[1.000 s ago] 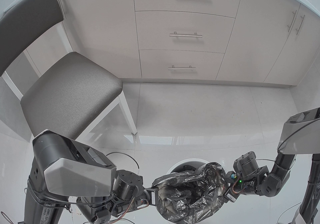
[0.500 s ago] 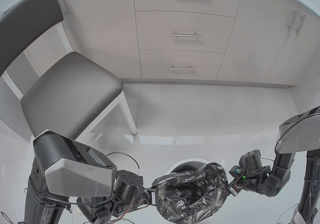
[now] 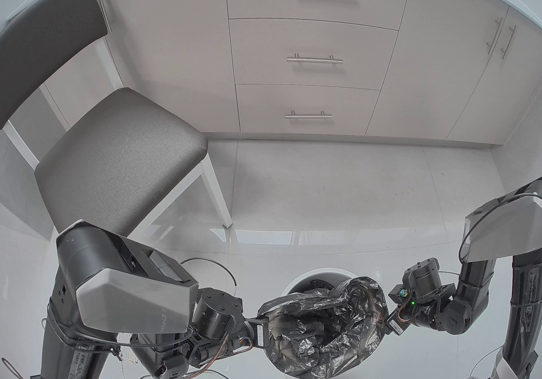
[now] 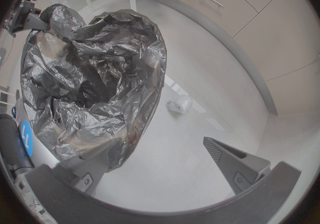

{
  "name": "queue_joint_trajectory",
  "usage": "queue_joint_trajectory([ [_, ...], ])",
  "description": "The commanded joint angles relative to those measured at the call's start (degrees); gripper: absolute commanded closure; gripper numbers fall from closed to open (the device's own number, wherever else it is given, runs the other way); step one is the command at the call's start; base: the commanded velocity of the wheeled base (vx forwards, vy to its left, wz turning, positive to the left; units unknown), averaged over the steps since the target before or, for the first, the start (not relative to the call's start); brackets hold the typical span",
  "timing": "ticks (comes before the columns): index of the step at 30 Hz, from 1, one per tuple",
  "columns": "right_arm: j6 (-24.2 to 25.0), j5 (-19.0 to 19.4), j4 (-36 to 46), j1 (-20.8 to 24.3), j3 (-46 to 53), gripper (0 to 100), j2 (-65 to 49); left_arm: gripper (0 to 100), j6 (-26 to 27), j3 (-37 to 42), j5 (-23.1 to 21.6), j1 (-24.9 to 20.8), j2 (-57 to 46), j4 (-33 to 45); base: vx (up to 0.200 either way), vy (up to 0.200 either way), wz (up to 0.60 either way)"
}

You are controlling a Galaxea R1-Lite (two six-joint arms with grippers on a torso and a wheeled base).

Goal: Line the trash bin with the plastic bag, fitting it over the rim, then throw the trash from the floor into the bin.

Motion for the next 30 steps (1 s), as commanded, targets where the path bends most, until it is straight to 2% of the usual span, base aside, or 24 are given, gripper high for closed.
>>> queue_joint_trajectory([
  [1, -1.05, -2.25, 0.0, -0.16, 3.01, 0, -0.32, 100, -0.03, -0.01, 0.11, 0.01, 0.28, -0.04, 0.0, 0.0, 0.0],
  [5, -1.92, -3.39, -0.18, -0.68, 5.47, 0, -0.32, 100, -0.03, 0.08, 0.11, -0.08, 0.28, -0.04, 0.0, 0.0, 0.0],
  [17, -1.31, -3.3, -0.35, -0.51, 6.44, 0, -0.4, 100, -0.03, 0.08, 0.11, -0.08, 0.36, -0.04, 0.0, 0.0, 0.0],
  [21, -1.05, -3.04, -3.78, -0.16, 6.08, 0, -1.81, 100, -0.03, -0.1, 0.11, 0.01, 0.36, -0.04, 0.0, 0.0, 0.0],
  [24, -0.96, -2.69, -9.14, 1.69, 6.7, 0, -4.45, 100, -0.38, -0.36, 0.11, 0.45, 0.1, -0.04, 0.0, 0.0, 0.0],
  [26, -0.87, -2.69, -9.58, 3.01, 6.52, 0, -5.59, 100, -0.65, -0.54, 0.11, 0.8, 0.01, -0.04, 0.0, 0.0, 0.0],
  [30, -0.61, -3.3, -9.14, 8.46, 5.29, 0, -8.49, 100, -0.65, -0.89, 0.2, 1.5, 0.1, -0.04, 0.0, 0.0, 0.0],
])
